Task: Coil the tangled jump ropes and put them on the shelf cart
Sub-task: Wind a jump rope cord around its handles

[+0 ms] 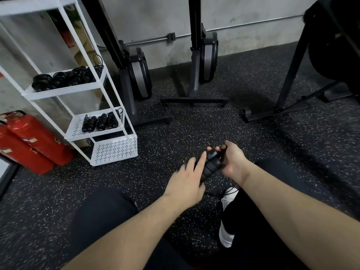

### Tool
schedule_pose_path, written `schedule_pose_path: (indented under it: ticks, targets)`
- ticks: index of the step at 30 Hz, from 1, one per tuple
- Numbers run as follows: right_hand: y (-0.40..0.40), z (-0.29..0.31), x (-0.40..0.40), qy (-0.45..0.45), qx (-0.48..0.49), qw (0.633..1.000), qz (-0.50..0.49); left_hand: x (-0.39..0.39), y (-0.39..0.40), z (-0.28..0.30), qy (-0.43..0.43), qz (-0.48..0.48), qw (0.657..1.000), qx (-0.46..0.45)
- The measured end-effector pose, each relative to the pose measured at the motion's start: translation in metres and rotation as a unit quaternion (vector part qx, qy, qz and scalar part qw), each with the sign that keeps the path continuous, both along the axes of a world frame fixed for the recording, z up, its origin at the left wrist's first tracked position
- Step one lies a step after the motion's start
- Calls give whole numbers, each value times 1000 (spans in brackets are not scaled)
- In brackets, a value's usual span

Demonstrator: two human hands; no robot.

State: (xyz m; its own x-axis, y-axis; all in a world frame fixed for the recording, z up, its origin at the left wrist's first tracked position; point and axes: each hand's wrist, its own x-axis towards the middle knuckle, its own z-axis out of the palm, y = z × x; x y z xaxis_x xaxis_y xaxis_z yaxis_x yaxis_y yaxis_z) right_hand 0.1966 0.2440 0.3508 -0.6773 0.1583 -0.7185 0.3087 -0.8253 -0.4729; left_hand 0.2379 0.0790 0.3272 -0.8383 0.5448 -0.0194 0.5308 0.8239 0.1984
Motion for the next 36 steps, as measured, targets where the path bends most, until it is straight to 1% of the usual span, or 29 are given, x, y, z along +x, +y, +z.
schedule_pose_path:
  ticks: [3, 7, 9, 11, 13, 14, 15, 16, 18, 20, 21, 23, 25, 27, 28, 29, 31, 32, 33, 34, 36]
  targets:
    - [-1, -7, -1, -14, 49, 997, 49, -1, 0, -1, -44, 3, 999, 3]
    - [-3, -6, -2, -31, 98, 992, 68, -2, 3, -4, -115, 37, 992, 24]
    - [-3, -5, -3, -36, 129, 984, 114, -6, -1, -8, -152, 65, 985, 47]
    - [0, -8, -2, -48, 191, 963, 186, -13, -7, -10, -188, 93, 975, 75]
    - [5, -12, -1, -62, 273, 919, 279, -21, -13, -9, -238, 127, 952, 143]
    - [8, -13, 1, -64, 326, 889, 316, -24, -16, -7, -269, 146, 933, 188]
    - [10, -14, 1, -63, 386, 860, 329, -27, -19, -5, -296, 163, 913, 228]
    - [14, -14, 1, -51, 446, 835, 319, -30, -23, -4, -316, 180, 896, 255]
    - [22, -21, -5, 11, 561, 781, 274, -36, -31, -4, -350, 202, 866, 296]
    - [24, -25, -9, 78, 621, 732, 268, -36, -37, -3, -404, 212, 822, 340]
    - [24, -28, -11, 96, 628, 718, 285, -36, -38, -2, -433, 212, 798, 361]
    - [19, -28, -8, 111, 613, 708, 332, -34, -40, 1, -481, 207, 753, 399]
    - [15, -24, -5, 115, 605, 697, 367, -33, -43, 2, -533, 202, 697, 435]
    - [13, -26, -5, 112, 622, 667, 394, -33, -48, 4, -586, 199, 644, 450]
    - [13, -26, -6, 116, 631, 655, 399, -34, -51, 6, -601, 194, 634, 447]
    - [14, -29, -6, 119, 623, 663, 397, -34, -52, 8, -608, 188, 635, 437]
    - [15, -36, -8, 146, 572, 701, 400, -34, -56, 12, -610, 180, 645, 422]
    - [15, -36, -7, 164, 559, 705, 404, -34, -59, 12, -614, 173, 643, 425]
    - [15, -35, -7, 180, 561, 696, 410, -34, -63, 11, -620, 161, 636, 430]
    - [16, -35, -7, 194, 576, 679, 412, -35, -67, 11, -626, 149, 631, 433]
    - [19, -32, -10, 181, 643, 625, 403, -36, -73, 11, -635, 130, 627, 432]
